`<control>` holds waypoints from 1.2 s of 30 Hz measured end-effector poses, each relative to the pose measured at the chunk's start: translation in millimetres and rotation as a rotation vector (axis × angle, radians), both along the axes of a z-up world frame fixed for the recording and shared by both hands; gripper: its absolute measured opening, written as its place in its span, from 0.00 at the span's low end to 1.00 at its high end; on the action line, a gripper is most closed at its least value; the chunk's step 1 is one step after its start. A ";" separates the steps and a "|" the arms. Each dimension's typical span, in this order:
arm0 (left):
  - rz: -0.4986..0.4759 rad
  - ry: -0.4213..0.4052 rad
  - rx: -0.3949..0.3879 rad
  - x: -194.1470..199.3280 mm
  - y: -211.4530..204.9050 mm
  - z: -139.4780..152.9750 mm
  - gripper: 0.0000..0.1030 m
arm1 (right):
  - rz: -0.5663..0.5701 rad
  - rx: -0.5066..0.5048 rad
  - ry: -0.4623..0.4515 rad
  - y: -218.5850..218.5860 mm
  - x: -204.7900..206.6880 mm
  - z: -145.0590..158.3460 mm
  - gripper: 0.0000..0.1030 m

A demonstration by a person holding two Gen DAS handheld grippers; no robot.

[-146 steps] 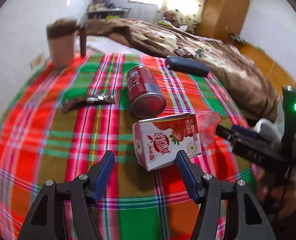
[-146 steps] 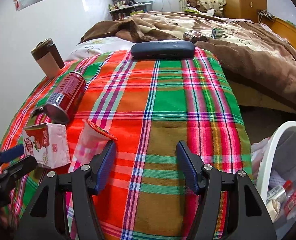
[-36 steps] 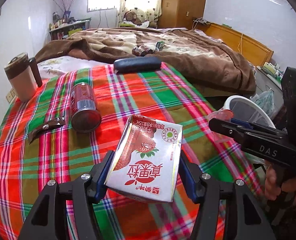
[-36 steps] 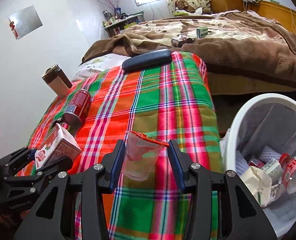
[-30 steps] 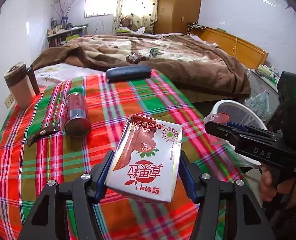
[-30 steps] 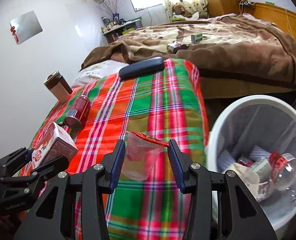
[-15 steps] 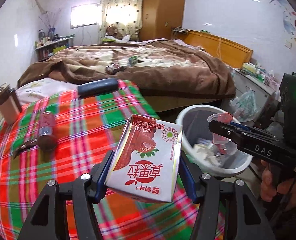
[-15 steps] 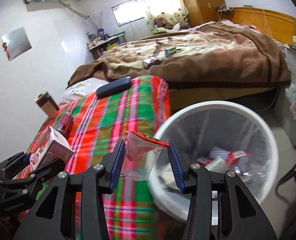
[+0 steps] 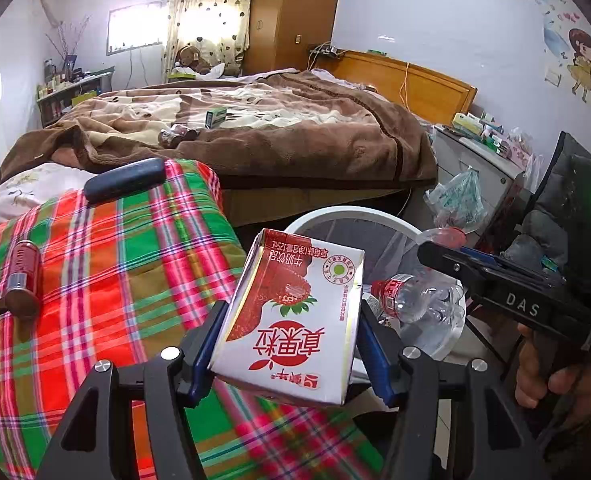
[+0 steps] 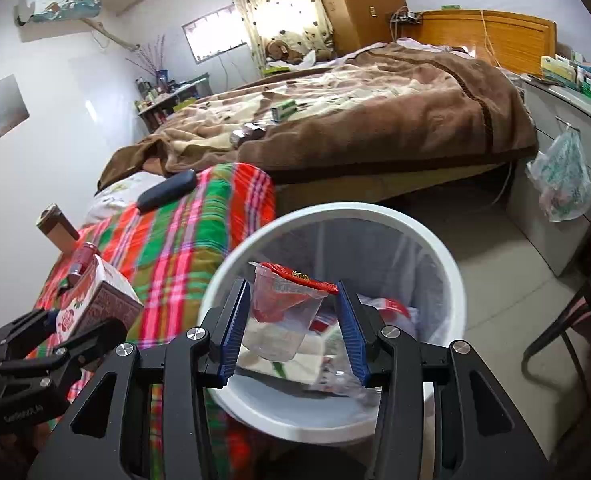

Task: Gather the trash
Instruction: 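Carry carton and cup to the wastebasket while opening both grippers over it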

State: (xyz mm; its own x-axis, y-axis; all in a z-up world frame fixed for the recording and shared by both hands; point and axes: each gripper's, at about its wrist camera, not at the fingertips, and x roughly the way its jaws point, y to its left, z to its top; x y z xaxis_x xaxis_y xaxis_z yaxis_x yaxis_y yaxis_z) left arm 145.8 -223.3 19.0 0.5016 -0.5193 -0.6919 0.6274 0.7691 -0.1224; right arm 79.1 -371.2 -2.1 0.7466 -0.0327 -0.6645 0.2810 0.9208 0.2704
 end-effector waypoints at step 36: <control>-0.019 0.048 -0.006 6.5 -40.7 -15.6 0.73 | -0.071 -0.010 0.025 -30.6 -4.3 -3.8 0.44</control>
